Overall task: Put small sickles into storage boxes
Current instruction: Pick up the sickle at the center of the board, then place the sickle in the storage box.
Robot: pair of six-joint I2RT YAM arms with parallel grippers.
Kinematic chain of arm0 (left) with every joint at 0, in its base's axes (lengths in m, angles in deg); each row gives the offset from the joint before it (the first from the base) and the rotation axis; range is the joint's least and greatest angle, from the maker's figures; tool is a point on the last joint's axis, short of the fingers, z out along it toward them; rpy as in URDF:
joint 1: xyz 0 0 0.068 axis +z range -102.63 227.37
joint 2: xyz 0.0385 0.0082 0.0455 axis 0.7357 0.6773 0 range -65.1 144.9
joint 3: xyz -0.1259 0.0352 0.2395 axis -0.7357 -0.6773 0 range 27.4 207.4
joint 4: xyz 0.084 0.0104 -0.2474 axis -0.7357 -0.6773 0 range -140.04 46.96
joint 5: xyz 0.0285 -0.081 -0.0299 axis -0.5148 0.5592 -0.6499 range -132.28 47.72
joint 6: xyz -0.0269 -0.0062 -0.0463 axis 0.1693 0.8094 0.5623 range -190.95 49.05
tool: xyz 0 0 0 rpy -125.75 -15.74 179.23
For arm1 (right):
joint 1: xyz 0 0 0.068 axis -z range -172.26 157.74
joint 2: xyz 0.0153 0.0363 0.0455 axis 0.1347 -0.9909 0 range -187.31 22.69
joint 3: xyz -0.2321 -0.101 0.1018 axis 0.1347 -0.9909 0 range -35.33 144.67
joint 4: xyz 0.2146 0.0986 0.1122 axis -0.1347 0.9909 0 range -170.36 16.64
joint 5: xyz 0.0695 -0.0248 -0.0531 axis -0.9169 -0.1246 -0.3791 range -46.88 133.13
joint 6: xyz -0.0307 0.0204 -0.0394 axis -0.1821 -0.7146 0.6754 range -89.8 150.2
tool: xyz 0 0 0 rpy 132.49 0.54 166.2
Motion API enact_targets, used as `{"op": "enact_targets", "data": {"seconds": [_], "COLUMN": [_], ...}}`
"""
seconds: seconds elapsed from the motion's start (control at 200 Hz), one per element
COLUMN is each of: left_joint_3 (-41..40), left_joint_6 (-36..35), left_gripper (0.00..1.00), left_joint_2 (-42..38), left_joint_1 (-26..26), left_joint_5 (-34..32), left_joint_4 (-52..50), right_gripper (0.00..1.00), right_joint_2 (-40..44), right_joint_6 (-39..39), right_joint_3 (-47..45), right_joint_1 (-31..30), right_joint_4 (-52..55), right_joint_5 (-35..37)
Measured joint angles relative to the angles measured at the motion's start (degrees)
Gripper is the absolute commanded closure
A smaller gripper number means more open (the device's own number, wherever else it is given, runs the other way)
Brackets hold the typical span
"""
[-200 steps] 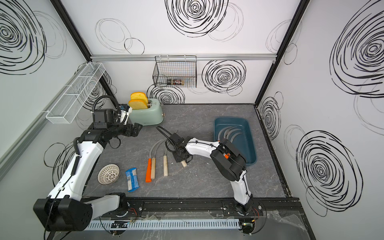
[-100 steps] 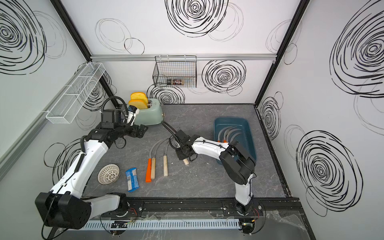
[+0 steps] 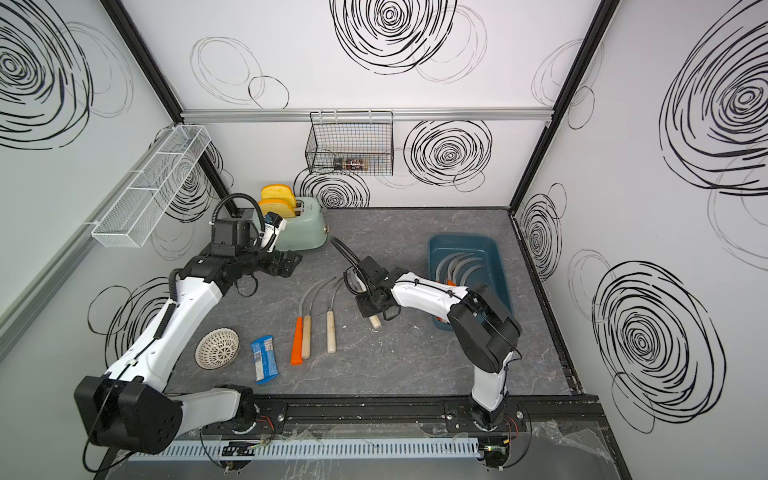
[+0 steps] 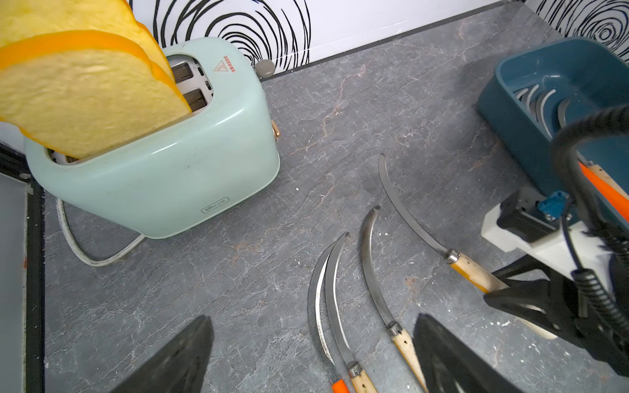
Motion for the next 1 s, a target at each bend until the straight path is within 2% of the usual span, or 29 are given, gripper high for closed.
{"op": "enact_targets", "data": {"seconds": [0.305, 1.001], "left_joint_3": [-0.92, -1.09], "left_joint_6": [0.02, -0.13], "left_gripper": [0.04, 0.04], "left_joint_2": [-0.24, -0.22], "left_joint_1": [-0.17, -1.97], "left_joint_5": [0.26, 0.68], "left_joint_4": [0.04, 0.09], "right_gripper": [1.0, 1.0], "right_joint_2": [0.26, 9.62], "right_joint_6": [0.7, 1.36], "right_joint_3": [0.0, -1.68], "right_joint_1": [1.77, 8.15], "right_joint_4": [0.02, 0.15], "right_joint_5": [-0.98, -4.33]}}
